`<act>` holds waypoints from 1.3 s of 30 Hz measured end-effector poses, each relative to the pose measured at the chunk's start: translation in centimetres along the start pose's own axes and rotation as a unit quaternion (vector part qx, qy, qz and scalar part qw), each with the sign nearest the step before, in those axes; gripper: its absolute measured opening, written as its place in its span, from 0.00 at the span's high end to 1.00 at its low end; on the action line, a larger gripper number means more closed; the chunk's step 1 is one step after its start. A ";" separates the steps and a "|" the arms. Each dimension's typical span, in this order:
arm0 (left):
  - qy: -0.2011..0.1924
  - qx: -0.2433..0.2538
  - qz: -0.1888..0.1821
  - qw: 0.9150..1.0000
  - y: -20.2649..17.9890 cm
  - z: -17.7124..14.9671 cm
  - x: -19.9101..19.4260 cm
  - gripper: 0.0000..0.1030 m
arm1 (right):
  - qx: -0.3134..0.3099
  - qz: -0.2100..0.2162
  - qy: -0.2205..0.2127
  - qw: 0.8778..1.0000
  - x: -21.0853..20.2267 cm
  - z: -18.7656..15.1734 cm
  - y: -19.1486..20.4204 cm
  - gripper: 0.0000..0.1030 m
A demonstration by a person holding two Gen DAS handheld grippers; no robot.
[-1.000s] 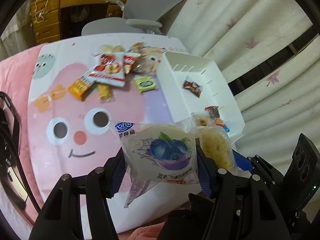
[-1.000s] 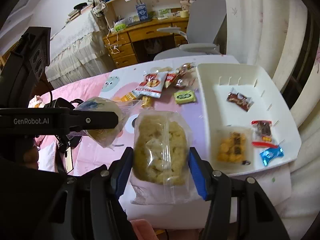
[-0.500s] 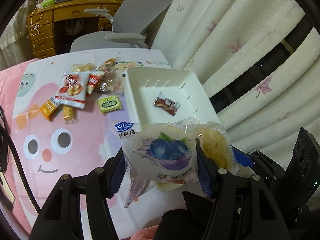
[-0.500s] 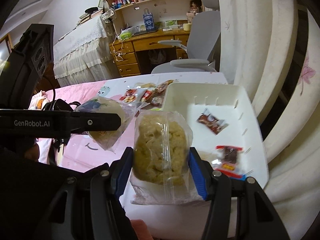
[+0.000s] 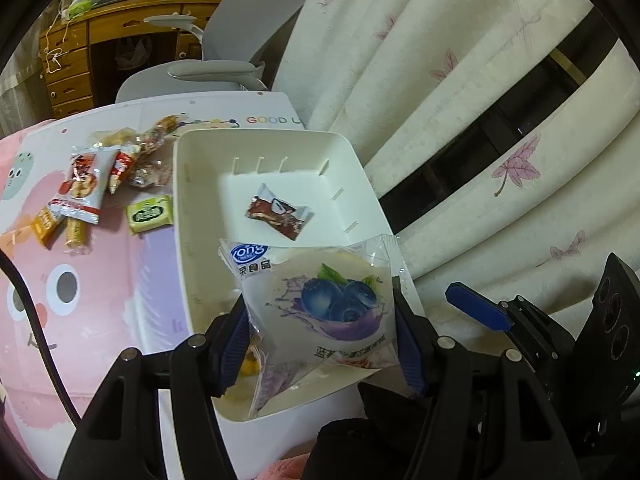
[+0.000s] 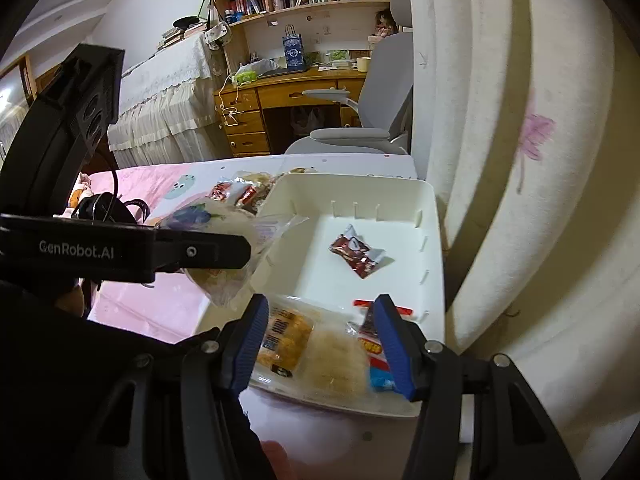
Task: Organize snacks
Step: 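Open both grippers over the white tray to drop the two bags, then withdraw both open grippers from the tray toward the remaining snacks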
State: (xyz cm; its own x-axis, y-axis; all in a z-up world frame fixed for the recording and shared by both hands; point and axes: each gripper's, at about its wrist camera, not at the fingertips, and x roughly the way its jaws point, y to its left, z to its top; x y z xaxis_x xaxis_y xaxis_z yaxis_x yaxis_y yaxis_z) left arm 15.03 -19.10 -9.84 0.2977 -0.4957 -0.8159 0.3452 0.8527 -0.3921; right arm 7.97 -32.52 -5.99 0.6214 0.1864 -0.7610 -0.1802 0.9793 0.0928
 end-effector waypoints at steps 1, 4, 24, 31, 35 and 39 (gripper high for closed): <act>0.002 0.002 0.004 1.000 -0.3 0.1 0.2 0.35 | 0.002 0.002 0.001 1.000 0.0 0.0 -0.5 0.46; 0.004 0.005 0.004 1.000 -1.0 0.3 0.8 0.23 | 0.010 0.000 0.004 1.000 0.1 -0.3 -1.6 0.46; 0.022 -0.025 0.061 0.998 -0.7 0.0 1.3 0.23 | 0.032 0.040 0.034 0.998 2.2 -0.8 -3.6 0.44; 0.037 -0.030 0.079 0.996 0.4 -1.4 0.6 0.23 | 0.060 0.060 0.064 0.994 3.3 -1.9 -3.0 0.43; 0.040 -0.031 0.086 0.995 1.4 -2.3 -0.2 0.23 | 0.070 0.065 0.075 0.993 3.8 -2.3 -2.1 0.43; 0.038 -0.032 0.090 0.995 2.9 -3.2 -1.5 0.23 | 0.077 0.069 0.082 0.991 4.1 -2.7 -0.9 0.43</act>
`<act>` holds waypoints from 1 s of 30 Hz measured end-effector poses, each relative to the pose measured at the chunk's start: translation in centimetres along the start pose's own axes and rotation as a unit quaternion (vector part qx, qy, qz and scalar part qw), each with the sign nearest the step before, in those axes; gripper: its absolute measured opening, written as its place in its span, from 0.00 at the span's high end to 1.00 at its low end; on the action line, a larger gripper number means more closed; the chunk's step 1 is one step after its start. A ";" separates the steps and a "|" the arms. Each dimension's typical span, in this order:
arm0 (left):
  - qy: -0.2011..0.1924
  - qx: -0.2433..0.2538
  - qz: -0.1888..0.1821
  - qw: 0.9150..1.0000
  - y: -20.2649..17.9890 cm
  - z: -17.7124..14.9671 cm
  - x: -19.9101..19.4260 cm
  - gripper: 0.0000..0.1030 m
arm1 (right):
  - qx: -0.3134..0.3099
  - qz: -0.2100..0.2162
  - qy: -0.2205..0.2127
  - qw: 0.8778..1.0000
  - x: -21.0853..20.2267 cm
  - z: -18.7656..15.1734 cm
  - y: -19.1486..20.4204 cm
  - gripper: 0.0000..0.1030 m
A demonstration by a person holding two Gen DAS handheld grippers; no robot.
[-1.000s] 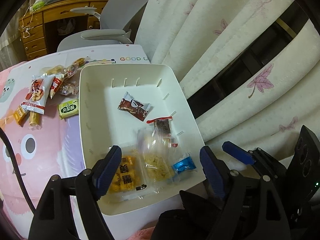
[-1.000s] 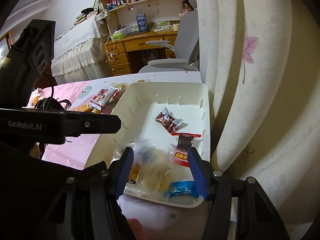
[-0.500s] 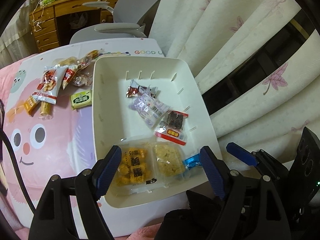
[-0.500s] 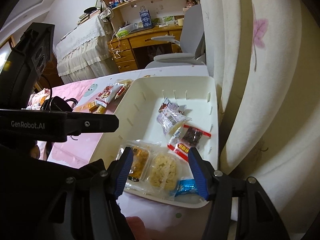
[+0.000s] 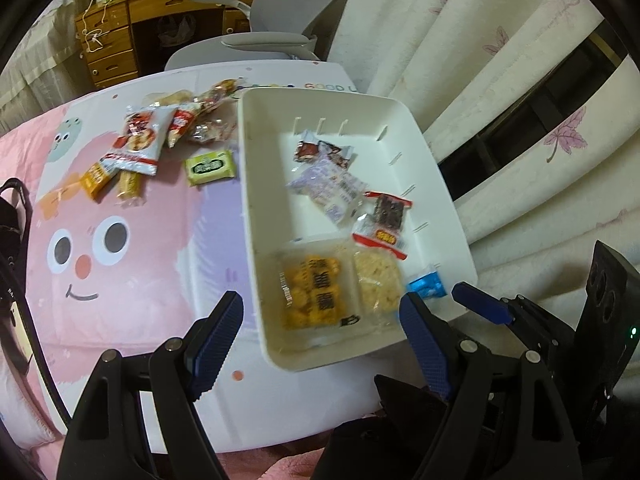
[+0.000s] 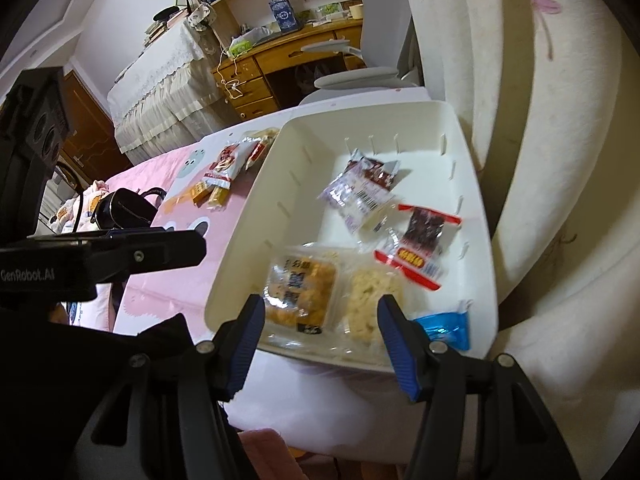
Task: Organize snacks
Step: 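Withdraw both open grippers from the tray toward the remaining snacks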
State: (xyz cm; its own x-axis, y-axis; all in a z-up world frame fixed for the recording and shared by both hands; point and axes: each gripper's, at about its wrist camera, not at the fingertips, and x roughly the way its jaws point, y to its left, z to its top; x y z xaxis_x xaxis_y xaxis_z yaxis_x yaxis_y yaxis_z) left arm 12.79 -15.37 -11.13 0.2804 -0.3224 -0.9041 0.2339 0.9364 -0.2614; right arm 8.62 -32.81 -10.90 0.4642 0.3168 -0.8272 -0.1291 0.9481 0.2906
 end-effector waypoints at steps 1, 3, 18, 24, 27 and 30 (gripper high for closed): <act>-0.002 -0.001 0.002 1.000 0.8 -0.3 -0.4 0.23 | 0.002 0.001 0.001 1.000 0.2 -0.1 0.5 0.43; -0.005 -0.004 0.004 1.000 1.8 -0.5 -0.7 0.23 | 0.006 0.000 0.001 1.000 0.4 -0.1 1.3 0.43; -0.013 -0.027 0.018 0.999 14.9 -2.7 -6.3 0.23 | 0.066 -0.020 -0.013 0.998 3.0 0.1 9.8 0.43; -0.015 -0.022 0.022 0.999 19.3 -3.5 -7.7 0.23 | 0.077 -0.025 -0.011 0.997 4.6 -0.5 14.1 0.43; -0.013 -0.017 0.024 0.999 21.9 -3.8 -8.4 0.23 | 0.085 -0.029 -0.006 0.996 5.7 -0.9 16.1 0.43; -0.018 -0.012 0.030 0.999 24.1 -3.8 -8.9 0.23 | 0.097 -0.032 -0.002 0.995 6.7 -1.2 18.0 0.43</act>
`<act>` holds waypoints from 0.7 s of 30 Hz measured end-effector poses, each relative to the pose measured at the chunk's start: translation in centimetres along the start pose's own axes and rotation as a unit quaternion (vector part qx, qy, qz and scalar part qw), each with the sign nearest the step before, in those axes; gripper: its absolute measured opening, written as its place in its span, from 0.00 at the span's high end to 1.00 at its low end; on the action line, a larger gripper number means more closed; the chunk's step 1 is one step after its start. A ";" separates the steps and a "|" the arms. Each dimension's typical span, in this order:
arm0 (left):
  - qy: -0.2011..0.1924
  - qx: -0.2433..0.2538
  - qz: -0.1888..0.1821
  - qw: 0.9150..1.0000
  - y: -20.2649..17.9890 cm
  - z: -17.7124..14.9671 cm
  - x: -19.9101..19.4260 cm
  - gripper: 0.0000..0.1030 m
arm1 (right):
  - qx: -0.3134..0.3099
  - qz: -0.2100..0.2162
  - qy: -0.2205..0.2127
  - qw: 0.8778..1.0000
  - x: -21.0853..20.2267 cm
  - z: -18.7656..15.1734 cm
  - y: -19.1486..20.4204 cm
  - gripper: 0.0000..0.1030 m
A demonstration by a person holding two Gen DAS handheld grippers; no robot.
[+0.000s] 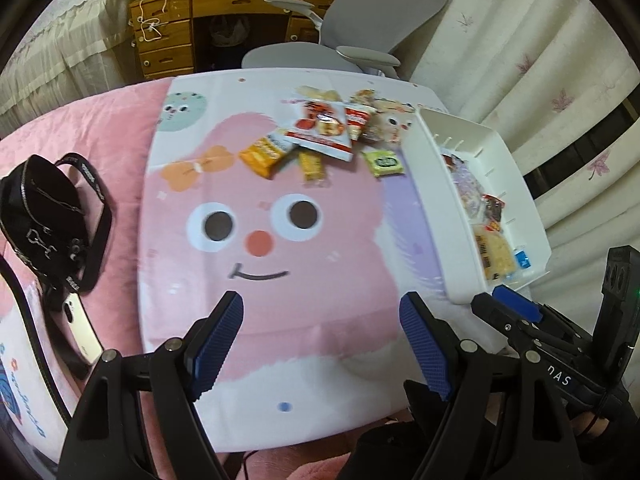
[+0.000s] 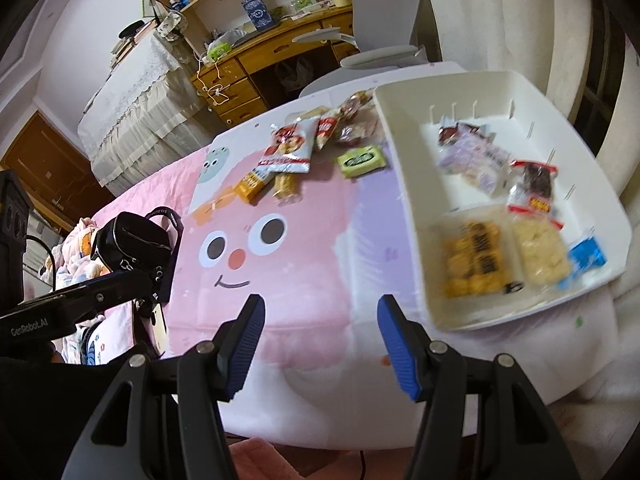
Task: Organize snacks
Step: 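Withdraw both open grippers from the tray toward the remaining snacks, then move left gripper to yellow OATS stick bag while right gripper reaches green pineapple cake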
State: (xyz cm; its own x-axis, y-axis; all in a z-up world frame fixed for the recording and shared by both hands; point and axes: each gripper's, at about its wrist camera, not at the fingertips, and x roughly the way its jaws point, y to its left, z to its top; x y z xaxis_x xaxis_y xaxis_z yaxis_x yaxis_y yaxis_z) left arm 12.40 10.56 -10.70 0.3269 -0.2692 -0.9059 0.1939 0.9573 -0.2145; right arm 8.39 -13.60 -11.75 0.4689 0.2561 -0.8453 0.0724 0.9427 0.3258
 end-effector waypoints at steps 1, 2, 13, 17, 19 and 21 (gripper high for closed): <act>0.000 0.002 0.002 1.000 0.7 0.0 -0.1 0.23 | 0.004 -0.002 0.002 1.000 0.4 -0.2 0.7 0.43; 0.000 0.002 0.002 1.000 1.2 0.0 -0.1 0.23 | 0.006 -0.004 0.004 1.000 0.6 -0.4 1.0 0.43; 0.001 0.001 0.006 1.000 6.0 0.3 1.4 0.23 | 0.031 -0.035 0.043 0.998 3.0 -1.7 4.3 0.43; 0.004 0.004 0.008 1.000 6.2 0.6 2.4 0.23 | 0.051 -0.038 0.055 0.996 3.5 -1.4 4.2 0.43; 0.007 0.008 0.010 1.000 6.4 0.9 2.9 0.23 | 0.066 -0.036 0.060 0.995 3.9 -1.1 3.9 0.43; 0.007 0.012 0.013 1.000 6.5 1.3 3.3 0.23 | 0.073 -0.046 0.068 0.994 4.5 -0.8 3.8 0.43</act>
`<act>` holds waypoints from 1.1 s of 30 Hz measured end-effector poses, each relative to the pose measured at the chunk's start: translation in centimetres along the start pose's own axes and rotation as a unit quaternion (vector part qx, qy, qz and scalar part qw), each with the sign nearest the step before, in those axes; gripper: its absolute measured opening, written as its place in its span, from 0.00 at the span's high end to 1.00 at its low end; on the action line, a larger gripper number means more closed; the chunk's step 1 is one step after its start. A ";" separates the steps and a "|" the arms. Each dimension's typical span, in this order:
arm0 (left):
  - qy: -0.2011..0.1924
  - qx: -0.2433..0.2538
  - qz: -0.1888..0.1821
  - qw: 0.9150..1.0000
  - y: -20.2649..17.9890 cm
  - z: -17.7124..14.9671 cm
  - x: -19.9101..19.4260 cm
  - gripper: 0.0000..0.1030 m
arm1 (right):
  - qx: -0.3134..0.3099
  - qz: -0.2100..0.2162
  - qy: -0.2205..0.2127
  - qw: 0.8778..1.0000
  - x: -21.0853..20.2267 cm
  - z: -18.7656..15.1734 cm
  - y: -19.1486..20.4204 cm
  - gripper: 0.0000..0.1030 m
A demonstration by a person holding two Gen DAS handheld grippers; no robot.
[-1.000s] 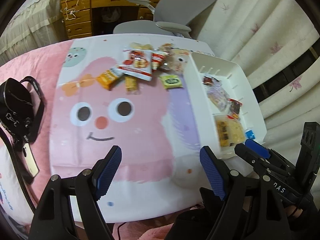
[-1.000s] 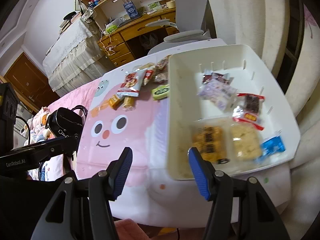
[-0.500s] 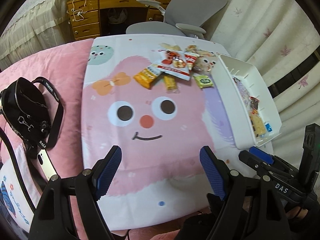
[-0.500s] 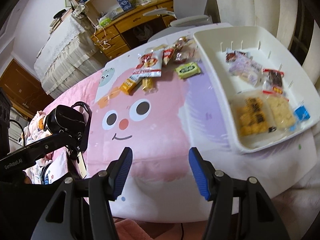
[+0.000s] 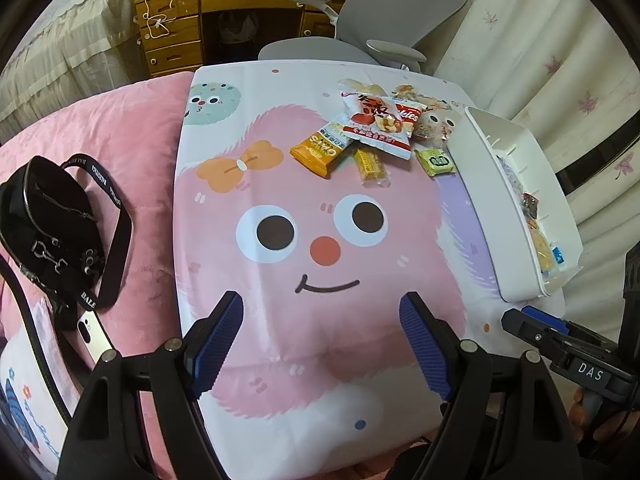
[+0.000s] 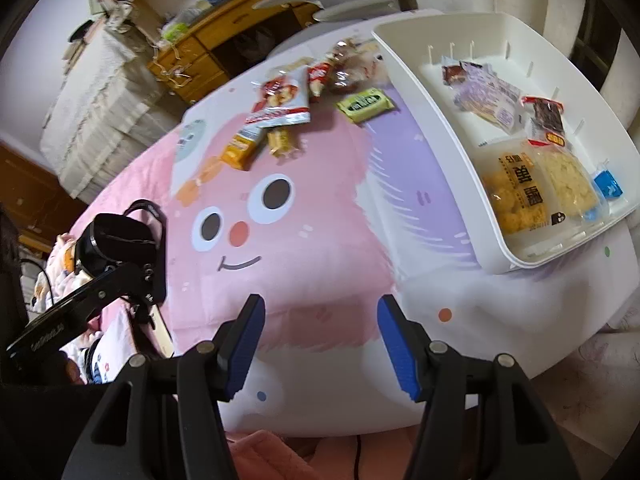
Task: Organize snacks
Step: 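Move left gripper to yellow OATS stick bag while right gripper reaches green pineapple cake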
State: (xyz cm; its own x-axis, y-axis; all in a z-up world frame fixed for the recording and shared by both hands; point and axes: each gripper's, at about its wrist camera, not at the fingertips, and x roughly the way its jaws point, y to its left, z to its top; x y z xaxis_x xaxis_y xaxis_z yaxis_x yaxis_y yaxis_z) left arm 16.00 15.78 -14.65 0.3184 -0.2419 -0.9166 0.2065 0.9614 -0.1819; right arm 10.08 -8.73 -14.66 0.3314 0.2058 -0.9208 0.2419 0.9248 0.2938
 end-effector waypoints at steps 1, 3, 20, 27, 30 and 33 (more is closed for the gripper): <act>0.001 0.001 0.002 1.000 0.2 0.3 0.3 0.23 | 0.000 -0.002 0.003 1.000 0.2 0.2 0.1 0.43; 0.002 0.000 0.005 1.000 0.4 0.9 0.8 0.23 | 0.001 -0.001 0.011 1.000 1.0 0.7 0.3 0.43; 0.031 0.029 0.037 0.998 0.2 10.1 9.1 0.23 | 0.065 0.007 0.026 0.997 8.2 8.6 0.4 0.43; 0.033 0.050 0.052 0.997 0.0 13.5 13.7 0.23 | 0.102 -0.029 -0.002 0.994 11.4 11.9 -0.3 0.43; 0.032 0.058 0.056 0.996 0.2 14.5 15.3 0.23 | 0.111 -0.038 -0.014 0.993 12.5 13.0 -0.7 0.43; 0.031 0.064 0.056 0.996 0.2 15.2 16.5 0.23 | 0.113 -0.048 -0.036 0.992 13.0 14.1 -0.9 0.43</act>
State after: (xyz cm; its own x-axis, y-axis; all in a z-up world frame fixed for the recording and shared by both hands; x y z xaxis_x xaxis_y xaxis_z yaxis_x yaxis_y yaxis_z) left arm 35.41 10.02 -24.40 0.2886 -0.1207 -0.9498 0.2907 0.9562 -0.0332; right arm 27.08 -11.40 -23.29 0.3582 0.0891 -0.9294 0.4705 0.8426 0.2621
